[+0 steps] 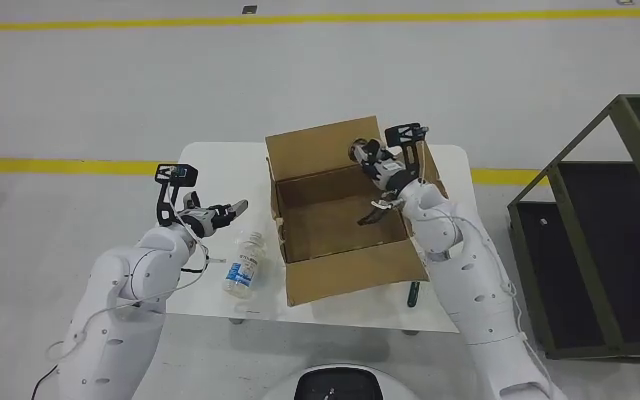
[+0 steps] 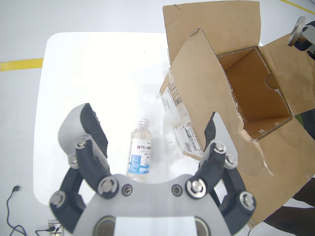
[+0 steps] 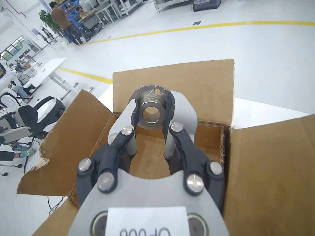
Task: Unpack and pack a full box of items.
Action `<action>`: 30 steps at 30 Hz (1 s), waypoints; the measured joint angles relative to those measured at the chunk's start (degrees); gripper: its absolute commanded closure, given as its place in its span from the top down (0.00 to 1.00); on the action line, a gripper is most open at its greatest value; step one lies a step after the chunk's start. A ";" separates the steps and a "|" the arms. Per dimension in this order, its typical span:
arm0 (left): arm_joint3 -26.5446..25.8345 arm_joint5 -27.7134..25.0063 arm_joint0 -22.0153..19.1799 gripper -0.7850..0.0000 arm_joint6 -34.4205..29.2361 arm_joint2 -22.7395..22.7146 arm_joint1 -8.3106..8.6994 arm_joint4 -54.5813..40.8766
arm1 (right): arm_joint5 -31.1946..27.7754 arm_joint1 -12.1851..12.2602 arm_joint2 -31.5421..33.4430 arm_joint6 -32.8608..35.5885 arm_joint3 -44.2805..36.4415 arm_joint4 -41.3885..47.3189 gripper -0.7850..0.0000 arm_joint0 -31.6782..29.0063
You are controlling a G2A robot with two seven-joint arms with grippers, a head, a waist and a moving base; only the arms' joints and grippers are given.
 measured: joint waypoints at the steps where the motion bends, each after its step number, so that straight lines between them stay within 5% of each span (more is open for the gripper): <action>1: 0.00 0.00 0.00 1.00 0.00 0.00 0.00 0.00 | 0.04 0.16 0.56 -0.34 -1.02 -0.36 0.00 -0.48; 16: 0.00 0.00 0.00 1.00 0.00 0.00 0.00 0.00 | -0.93 3.39 15.04 5.13 -16.25 2.33 0.00 -8.98; 30: 0.00 0.00 0.00 1.00 0.00 0.00 0.00 0.00 | 11.48 5.55 23.34 17.46 -23.06 -7.57 0.00 -16.95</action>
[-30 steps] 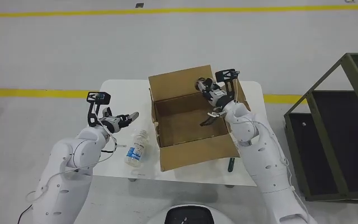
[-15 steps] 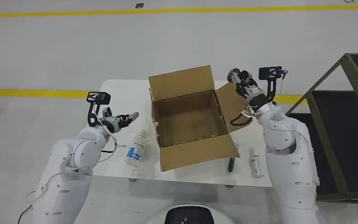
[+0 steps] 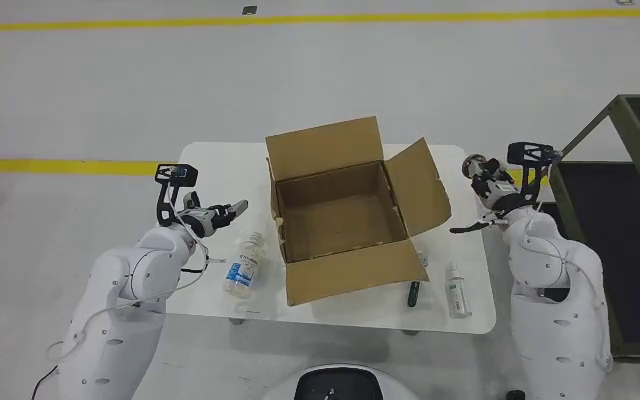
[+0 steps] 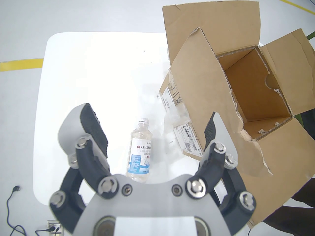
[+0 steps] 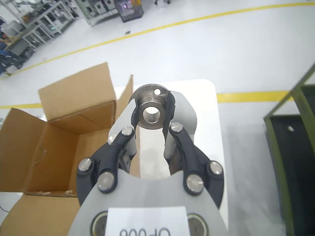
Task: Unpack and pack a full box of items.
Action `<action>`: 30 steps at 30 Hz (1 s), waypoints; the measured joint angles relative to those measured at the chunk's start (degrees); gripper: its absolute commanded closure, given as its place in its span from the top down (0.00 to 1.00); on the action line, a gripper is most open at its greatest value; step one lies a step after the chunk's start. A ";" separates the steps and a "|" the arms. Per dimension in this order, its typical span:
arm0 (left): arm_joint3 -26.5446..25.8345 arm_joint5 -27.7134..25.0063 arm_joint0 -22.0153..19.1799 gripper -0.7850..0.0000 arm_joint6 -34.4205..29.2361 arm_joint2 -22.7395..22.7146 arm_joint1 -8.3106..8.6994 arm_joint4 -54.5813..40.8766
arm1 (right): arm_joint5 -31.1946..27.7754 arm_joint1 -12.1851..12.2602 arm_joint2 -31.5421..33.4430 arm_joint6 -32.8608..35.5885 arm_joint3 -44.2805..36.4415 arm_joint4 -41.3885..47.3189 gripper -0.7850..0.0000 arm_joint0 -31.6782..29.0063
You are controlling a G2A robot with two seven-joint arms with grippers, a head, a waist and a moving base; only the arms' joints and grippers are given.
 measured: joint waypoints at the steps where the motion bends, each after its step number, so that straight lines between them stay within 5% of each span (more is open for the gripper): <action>1: 0.00 0.00 0.00 1.00 0.00 0.00 0.00 0.00 | 1.09 0.12 0.32 1.51 0.00 -0.93 0.00 -0.42; 10: 0.00 0.00 0.00 1.00 0.00 0.00 0.00 0.00 | 6.45 0.92 0.36 14.22 4.56 -6.44 0.00 -3.74; 30: 0.00 0.00 0.00 1.00 0.00 0.00 0.00 0.00 | 6.12 1.79 -3.89 15.19 18.99 -14.19 0.00 -0.50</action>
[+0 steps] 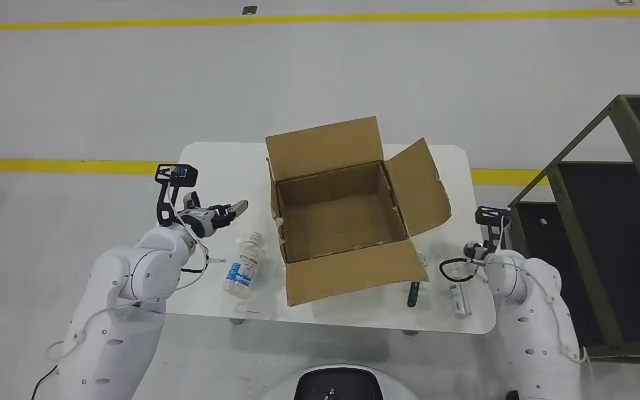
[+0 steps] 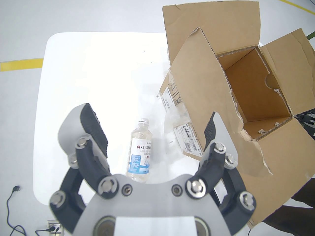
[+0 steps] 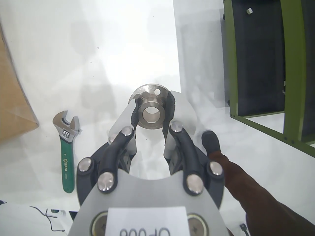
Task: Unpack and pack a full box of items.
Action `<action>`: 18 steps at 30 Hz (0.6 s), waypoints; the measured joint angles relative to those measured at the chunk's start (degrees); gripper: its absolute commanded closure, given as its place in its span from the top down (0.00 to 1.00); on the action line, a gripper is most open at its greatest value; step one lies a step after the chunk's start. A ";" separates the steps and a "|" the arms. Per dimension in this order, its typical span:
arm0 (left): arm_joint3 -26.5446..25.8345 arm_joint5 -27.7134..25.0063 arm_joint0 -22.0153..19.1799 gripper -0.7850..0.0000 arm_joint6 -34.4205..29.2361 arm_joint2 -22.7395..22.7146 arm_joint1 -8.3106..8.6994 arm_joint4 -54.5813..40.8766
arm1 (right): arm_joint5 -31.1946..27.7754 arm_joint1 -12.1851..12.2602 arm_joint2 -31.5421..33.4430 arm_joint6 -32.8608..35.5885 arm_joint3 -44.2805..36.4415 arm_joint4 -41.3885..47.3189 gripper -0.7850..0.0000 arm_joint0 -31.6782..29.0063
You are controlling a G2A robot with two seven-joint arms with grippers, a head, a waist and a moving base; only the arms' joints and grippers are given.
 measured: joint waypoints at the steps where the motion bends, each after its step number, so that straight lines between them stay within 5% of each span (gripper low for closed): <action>1: 0.00 0.00 0.00 1.00 0.00 0.00 0.00 0.00 | -0.19 0.03 -0.12 0.13 0.20 0.00 0.00 0.13; 4: 0.00 0.00 0.00 1.00 0.00 0.00 0.00 0.00 | -0.47 0.15 -0.54 0.33 0.93 -0.49 0.03 0.50; 5: 0.00 0.00 0.00 1.00 0.00 0.00 0.00 0.00 | -0.48 0.17 -0.71 0.32 1.28 -0.41 0.15 0.65; 10: 0.00 0.00 0.00 1.00 0.00 0.00 0.00 0.00 | -0.46 0.24 -1.53 -0.09 2.39 -0.49 0.35 1.34; 11: 0.00 0.00 0.00 1.00 0.00 0.00 0.00 0.00 | -0.46 0.27 -1.59 -0.27 2.57 -0.33 0.43 1.46; 12: 0.00 0.00 0.00 1.00 0.00 0.00 0.00 0.00 | -0.47 0.29 -1.64 -0.36 2.66 -0.25 0.68 1.54; 13: 0.00 0.00 0.00 1.00 0.00 0.00 0.00 0.00 | -0.50 0.32 -1.70 -0.41 2.70 -0.21 0.76 1.63; 16: 0.00 0.00 0.00 1.00 0.00 0.00 0.00 0.00 | -0.76 0.39 -1.84 -0.43 2.61 0.23 0.76 1.87; 18: 0.00 0.00 0.00 1.00 0.00 0.00 0.00 0.00 | -0.74 0.44 -1.89 -0.58 2.54 0.60 0.62 1.97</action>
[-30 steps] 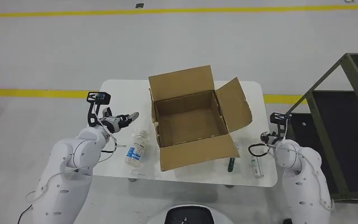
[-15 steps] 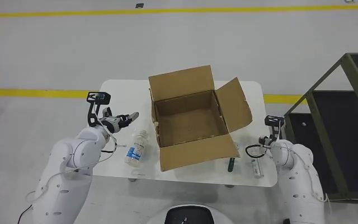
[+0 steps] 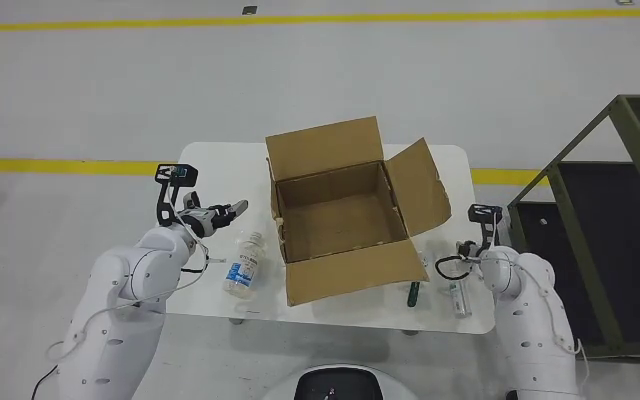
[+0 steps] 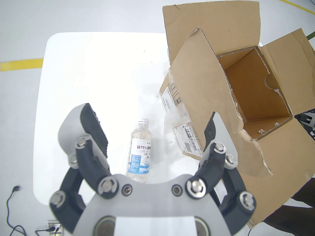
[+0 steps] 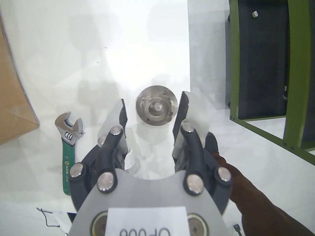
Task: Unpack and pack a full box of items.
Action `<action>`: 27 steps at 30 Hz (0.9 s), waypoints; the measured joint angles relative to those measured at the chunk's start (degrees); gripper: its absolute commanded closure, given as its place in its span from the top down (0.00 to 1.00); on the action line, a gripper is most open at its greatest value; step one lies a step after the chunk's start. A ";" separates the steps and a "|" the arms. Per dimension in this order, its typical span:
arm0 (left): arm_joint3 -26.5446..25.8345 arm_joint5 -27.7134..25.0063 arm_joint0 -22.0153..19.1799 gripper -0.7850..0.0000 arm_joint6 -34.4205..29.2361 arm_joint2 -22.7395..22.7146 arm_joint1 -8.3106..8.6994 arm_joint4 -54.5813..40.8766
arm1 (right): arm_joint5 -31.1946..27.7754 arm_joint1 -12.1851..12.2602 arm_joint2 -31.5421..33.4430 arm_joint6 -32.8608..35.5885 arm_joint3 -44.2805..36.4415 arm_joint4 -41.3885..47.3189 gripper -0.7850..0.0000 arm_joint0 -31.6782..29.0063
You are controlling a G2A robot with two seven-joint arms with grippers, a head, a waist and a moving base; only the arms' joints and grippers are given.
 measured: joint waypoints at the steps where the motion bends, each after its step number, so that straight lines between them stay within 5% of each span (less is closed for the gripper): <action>1: 0.00 0.00 0.00 1.00 0.00 0.00 0.00 0.00 | 0.13 0.00 0.01 -0.25 -0.15 0.30 0.55 0.07; 3: 0.00 0.00 0.00 1.00 0.00 0.00 0.00 0.00 | 0.55 -0.01 0.21 -2.01 -1.35 1.41 0.45 0.18; 4: 0.00 0.00 0.00 1.00 0.00 0.00 0.00 0.00 | 0.46 -0.03 0.36 -3.68 -2.47 2.15 0.30 0.14; 5: 0.00 0.00 0.00 1.00 0.00 0.00 0.00 0.00 | 0.06 -0.05 0.59 -6.96 -4.43 2.99 0.00 -0.20; 14: 0.00 0.00 0.00 1.00 0.00 0.00 0.00 0.00 | -5.16 -0.30 -0.60 -45.96 -12.59 2.98 0.00 -4.18; 27: 0.67 -0.43 0.67 1.00 -0.31 0.34 0.02 0.01 | -6.01 -0.32 -2.46 -49.27 -13.27 1.59 0.00 -3.52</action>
